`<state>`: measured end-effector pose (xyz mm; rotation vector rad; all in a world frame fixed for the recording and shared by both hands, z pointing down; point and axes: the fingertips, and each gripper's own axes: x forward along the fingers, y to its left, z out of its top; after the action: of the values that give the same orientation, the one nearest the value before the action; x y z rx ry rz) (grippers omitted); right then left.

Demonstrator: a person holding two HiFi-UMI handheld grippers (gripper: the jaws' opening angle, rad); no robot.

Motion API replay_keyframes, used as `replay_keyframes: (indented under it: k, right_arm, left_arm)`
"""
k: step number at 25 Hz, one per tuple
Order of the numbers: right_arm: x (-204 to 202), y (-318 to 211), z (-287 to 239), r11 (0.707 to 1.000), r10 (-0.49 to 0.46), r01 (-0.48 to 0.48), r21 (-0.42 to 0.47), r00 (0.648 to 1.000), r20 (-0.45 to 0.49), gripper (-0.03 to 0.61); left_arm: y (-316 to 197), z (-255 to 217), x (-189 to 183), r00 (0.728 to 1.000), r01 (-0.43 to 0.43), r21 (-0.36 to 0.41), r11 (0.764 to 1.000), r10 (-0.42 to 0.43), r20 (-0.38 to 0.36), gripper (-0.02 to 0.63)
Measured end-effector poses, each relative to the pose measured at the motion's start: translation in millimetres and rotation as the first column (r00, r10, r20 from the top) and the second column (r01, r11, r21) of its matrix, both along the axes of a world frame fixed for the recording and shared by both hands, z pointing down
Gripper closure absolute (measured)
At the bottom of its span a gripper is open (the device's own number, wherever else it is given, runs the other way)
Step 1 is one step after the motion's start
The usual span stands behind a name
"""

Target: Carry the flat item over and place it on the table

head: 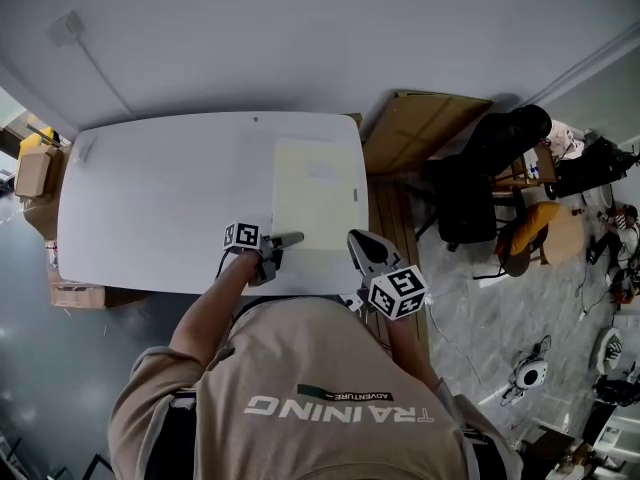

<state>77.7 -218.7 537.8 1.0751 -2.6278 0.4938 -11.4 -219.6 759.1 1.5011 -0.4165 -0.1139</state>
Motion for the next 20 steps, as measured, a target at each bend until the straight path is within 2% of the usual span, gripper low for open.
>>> replay_keyframes:
  k: [8,20]
  right_arm:
    - [-6,-6,12,0.999,-0.007,0.004,-0.051,0.999,-0.045,0.571]
    - [-11,-11,21,0.994,-0.03,0.018,-0.111,0.994,-0.109,0.571]
  left_arm:
    - [-3,4,-10,0.991,0.029,-0.022,0.999,-0.026,0.128,0.266]
    - [-6,3,-28,0.948,0.04,-0.023,0.999,-0.031,0.317,0.218]
